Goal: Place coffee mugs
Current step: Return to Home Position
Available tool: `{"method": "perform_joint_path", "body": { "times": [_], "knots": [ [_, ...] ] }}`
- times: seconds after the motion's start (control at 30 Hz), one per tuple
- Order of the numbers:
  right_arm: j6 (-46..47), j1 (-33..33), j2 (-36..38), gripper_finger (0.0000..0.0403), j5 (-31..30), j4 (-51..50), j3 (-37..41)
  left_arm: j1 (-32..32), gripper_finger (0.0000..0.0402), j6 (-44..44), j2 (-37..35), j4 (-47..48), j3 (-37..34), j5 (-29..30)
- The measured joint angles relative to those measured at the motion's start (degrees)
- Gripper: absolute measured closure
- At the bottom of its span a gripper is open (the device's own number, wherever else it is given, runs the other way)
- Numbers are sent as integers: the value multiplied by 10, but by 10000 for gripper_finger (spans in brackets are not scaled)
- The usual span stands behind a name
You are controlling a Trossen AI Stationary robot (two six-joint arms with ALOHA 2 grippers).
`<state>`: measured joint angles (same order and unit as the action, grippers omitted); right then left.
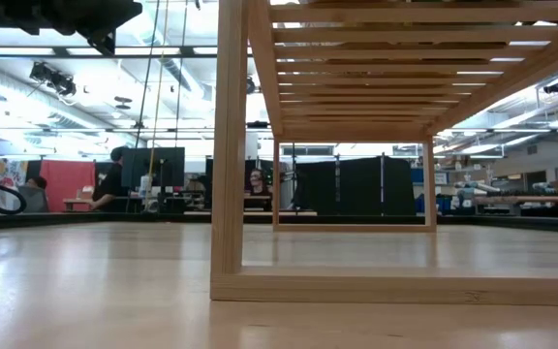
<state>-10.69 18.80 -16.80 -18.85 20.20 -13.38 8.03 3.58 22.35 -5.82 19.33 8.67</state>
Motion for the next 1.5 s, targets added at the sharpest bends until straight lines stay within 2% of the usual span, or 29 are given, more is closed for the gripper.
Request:
{"method": "perform_joint_path", "body": {
  "times": [0.43,0.53,0.77,1.13,1.5],
  "knots": [
    [48,-21,164,312,6,-199,-4,0,295,0,0,0,0,0],
    [48,-21,167,312,5,-216,-4,0,294,0,0,0,0,0],
    [57,-25,167,312,8,-222,-2,0,294,0,0,-3,0,0],
    [77,-25,167,312,10,-144,86,0,294,0,0,-3,0,0],
    [84,-25,167,312,9,-142,120,0,294,0,0,-3,0,0]
  ]
}}
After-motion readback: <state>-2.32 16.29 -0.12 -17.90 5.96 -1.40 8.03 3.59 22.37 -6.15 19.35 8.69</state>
